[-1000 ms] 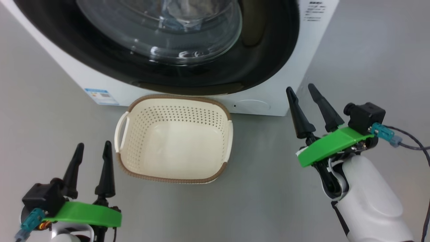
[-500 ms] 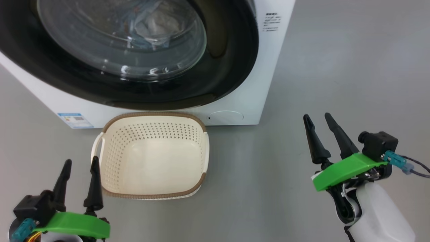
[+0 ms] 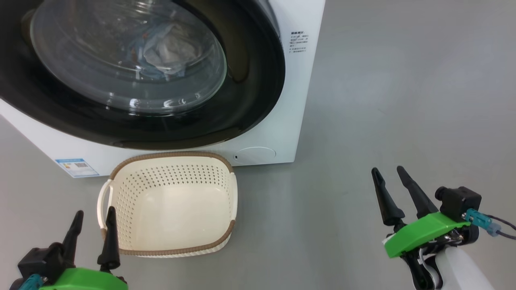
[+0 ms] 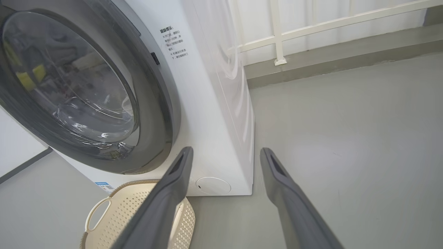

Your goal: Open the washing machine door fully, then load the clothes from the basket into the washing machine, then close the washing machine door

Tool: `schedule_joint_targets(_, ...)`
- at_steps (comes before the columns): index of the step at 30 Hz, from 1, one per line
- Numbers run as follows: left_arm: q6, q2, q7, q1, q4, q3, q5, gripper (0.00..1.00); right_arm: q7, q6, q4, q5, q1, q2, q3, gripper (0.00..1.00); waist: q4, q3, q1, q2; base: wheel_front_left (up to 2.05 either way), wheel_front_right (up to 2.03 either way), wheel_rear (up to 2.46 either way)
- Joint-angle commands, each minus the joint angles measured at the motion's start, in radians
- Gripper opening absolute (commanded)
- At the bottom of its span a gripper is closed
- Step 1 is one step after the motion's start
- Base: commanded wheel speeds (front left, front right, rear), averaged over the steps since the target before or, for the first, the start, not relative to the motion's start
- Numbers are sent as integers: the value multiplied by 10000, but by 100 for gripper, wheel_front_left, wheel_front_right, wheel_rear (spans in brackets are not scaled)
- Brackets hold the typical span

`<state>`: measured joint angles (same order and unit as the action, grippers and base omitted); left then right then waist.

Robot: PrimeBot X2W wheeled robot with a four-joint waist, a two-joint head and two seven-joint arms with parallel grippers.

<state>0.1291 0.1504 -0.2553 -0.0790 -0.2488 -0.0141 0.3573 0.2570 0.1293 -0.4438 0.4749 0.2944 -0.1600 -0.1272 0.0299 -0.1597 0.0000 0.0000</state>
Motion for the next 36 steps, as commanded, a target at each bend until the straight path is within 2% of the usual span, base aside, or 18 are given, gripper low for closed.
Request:
schedule_joint_targets(1, 15, 306, -65, -67, 141, 379, 31, 100, 48, 14, 264, -168, -159, -73, -189, 100, 32, 57, 0, 0, 0, 0, 0)
schedule_joint_targets(13, 15, 353, -65, 364, 303, 582, -129, 100, 48, 14, 380, -163, -965, -195, 203, 100, 196, 318, 0, 0, 0, 0, 0)
schedule_joint_targets(36, 16, 254, -65, 319, 401, 789, -102, 100, 48, 14, 522, -254, -954, -116, 370, 100, 125, 188, 0, 0, 0, 0, 0)
